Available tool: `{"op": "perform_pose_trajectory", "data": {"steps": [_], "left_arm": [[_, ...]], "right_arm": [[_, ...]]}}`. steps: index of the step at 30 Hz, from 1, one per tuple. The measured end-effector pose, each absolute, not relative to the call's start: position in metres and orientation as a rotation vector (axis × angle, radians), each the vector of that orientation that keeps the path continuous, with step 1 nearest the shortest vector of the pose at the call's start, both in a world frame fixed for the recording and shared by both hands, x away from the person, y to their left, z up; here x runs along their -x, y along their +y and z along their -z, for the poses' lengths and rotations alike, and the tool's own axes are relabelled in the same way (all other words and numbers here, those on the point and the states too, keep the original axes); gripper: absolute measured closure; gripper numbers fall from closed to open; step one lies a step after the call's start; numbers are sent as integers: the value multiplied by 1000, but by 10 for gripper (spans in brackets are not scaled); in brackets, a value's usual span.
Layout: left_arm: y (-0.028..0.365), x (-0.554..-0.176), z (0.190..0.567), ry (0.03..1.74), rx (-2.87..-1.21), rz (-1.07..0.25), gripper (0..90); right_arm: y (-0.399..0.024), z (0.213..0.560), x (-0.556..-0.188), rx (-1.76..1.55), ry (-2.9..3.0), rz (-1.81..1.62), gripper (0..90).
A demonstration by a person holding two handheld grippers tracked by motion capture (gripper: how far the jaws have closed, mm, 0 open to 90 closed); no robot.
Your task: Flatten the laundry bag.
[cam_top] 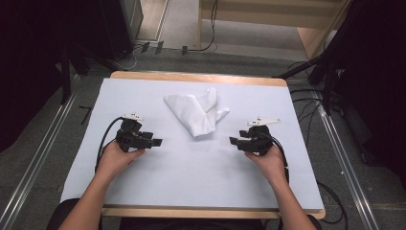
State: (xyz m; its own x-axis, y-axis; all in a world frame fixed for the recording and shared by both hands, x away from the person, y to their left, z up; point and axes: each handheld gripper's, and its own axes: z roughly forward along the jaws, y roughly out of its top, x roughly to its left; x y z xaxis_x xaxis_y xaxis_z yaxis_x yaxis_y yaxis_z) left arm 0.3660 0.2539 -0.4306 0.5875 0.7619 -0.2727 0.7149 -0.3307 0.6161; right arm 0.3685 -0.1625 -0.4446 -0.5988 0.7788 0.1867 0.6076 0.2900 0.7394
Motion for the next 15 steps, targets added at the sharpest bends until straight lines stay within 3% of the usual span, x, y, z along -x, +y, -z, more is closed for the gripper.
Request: {"op": "perform_pose_trajectory", "data": {"steps": [11,15], "left_arm": [[250,-370,433,1164,-2104,-82,419],[250,-371,434,1154,-2118,-92,409]], "right_arm": [[-164,441,-364,-1313,2338,-1202,524],[-162,442,-366,-1305,2340,-1188,496]]}}
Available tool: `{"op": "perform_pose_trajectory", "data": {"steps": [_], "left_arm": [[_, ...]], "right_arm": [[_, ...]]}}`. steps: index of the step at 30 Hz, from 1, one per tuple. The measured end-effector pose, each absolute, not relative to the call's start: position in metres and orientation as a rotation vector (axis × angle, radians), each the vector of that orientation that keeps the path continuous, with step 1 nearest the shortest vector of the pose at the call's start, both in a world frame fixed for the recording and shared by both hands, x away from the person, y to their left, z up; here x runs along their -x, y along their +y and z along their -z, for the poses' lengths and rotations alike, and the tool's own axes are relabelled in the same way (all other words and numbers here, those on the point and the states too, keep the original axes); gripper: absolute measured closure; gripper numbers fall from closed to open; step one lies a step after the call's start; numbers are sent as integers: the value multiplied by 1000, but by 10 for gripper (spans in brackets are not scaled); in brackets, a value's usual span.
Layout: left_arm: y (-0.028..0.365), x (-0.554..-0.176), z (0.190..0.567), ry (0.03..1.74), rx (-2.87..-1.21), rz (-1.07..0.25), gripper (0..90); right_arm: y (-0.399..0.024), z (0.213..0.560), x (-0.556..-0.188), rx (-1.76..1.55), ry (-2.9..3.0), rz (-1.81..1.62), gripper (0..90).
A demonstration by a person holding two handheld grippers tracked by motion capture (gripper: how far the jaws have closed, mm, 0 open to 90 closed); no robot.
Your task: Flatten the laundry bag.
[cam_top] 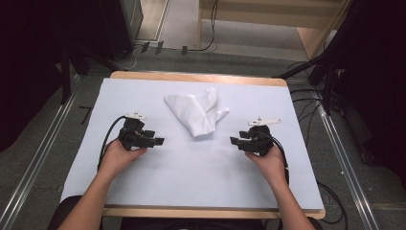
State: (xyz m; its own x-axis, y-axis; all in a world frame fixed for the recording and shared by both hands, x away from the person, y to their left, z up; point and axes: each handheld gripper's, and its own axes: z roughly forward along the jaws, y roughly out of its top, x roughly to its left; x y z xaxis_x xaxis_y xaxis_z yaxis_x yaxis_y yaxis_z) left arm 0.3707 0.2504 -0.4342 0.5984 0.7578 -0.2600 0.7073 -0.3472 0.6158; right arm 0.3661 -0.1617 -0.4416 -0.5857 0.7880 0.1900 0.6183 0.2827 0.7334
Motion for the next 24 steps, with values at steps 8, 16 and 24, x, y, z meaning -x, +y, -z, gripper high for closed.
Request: {"op": "perform_pose_trajectory", "data": {"steps": [8,16,24], "left_arm": [[251,-371,433,1151,-2123,-70,403],[254,-370,429,1143,-2115,-77,404],[257,-368,428,1160,-2109,-83,404]], "right_arm": [[-160,441,-368,-1303,2346,-1194,518],[-157,442,-370,-1314,2359,-1203,567],[-155,439,-371,-1320,2358,-1208,614]]}}
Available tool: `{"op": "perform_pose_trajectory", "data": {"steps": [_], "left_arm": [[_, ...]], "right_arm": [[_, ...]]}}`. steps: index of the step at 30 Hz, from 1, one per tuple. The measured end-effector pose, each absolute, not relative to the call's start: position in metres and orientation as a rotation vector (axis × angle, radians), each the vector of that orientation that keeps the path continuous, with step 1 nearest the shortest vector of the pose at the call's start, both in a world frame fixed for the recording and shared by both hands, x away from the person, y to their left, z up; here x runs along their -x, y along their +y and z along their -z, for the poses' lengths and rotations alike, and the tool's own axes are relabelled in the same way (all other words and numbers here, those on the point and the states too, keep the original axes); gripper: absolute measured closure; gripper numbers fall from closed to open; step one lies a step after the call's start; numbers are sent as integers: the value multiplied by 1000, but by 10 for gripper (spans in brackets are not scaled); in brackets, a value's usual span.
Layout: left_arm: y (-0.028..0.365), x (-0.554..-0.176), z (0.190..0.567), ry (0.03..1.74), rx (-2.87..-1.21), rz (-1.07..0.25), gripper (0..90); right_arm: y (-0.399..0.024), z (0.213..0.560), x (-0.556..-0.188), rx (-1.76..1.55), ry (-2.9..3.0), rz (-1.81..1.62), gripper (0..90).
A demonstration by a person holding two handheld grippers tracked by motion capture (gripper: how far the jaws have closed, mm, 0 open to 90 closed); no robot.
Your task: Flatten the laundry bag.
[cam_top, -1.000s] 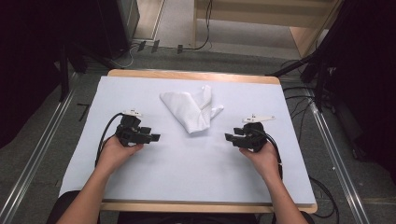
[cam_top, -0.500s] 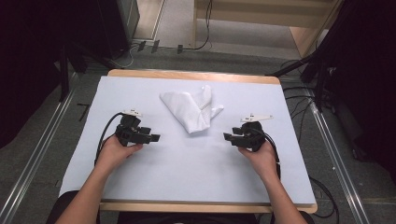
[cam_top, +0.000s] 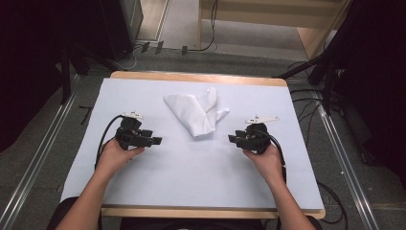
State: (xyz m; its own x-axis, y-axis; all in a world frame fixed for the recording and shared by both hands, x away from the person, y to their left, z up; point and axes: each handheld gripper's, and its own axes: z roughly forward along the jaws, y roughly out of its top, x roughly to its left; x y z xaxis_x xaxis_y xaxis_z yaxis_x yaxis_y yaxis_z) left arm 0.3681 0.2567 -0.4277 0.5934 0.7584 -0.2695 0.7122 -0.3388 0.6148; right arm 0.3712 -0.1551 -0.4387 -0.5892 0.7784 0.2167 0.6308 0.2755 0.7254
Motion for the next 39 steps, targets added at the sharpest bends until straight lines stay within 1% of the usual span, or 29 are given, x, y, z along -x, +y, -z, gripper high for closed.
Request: {"op": "perform_pose_trajectory", "data": {"steps": [17,18,26,27,31,39], "left_arm": [[259,-358,427,1159,-2122,-105,402],[260,-358,428,1168,-2122,-103,400],[266,-351,426,1179,-2103,-116,398],[268,-350,427,1185,-2096,-95,395],[267,-348,427,1188,-2100,-90,386],[264,-347,427,1178,-2108,-108,388]], "right_arm": [[-150,435,-381,-1285,2372,-1240,591],[-148,435,-384,-1280,2381,-1230,577],[-141,428,-400,-1266,2382,-1209,574],[-138,425,-406,-1263,2389,-1199,572],[-137,423,-412,-1273,2389,-1212,571],[-125,423,-441,-1289,2405,-1189,561]]}}
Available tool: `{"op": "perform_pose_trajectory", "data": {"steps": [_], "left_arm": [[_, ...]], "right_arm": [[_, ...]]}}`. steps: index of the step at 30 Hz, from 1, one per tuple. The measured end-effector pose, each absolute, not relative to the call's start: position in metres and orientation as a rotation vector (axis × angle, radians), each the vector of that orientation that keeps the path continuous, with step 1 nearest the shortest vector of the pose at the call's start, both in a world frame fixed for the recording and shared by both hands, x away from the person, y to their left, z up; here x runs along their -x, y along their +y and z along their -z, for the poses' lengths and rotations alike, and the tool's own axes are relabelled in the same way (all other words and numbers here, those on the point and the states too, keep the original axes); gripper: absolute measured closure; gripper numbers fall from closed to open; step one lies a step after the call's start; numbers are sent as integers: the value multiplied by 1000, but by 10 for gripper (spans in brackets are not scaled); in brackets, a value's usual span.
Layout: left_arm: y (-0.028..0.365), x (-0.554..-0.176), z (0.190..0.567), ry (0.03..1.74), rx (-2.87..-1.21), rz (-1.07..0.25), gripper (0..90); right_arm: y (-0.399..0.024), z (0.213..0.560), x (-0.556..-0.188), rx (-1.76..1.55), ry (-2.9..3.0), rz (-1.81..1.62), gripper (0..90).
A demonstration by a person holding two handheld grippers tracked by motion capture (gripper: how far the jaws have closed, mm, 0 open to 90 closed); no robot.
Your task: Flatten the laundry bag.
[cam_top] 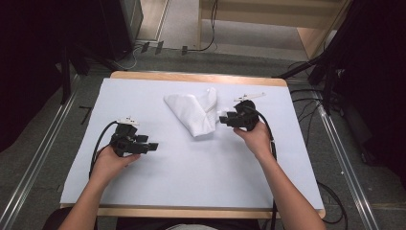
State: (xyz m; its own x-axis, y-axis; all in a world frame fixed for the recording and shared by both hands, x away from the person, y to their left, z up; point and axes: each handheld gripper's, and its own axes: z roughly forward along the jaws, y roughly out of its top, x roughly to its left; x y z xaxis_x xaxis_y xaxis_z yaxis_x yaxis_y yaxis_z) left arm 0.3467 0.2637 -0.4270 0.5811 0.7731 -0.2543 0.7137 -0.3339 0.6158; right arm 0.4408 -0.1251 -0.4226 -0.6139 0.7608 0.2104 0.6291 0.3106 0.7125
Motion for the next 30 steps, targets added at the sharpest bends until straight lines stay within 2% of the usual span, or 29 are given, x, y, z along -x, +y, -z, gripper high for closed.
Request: {"op": "perform_pose_trajectory", "data": {"steps": [15,18,24,30], "left_arm": [[268,-347,426,1176,-2111,-131,403],[268,-347,426,1174,-2113,-138,403],[271,-349,428,1180,-2108,-141,406],[272,-351,428,1182,-2107,-145,408]], "right_arm": [[-102,425,-477,-1293,2398,-1159,515],[-95,430,-485,-1302,2398,-1148,500],[-84,449,-504,-1367,2371,-1143,394],[-76,468,-510,-1398,2381,-1095,398]]}}
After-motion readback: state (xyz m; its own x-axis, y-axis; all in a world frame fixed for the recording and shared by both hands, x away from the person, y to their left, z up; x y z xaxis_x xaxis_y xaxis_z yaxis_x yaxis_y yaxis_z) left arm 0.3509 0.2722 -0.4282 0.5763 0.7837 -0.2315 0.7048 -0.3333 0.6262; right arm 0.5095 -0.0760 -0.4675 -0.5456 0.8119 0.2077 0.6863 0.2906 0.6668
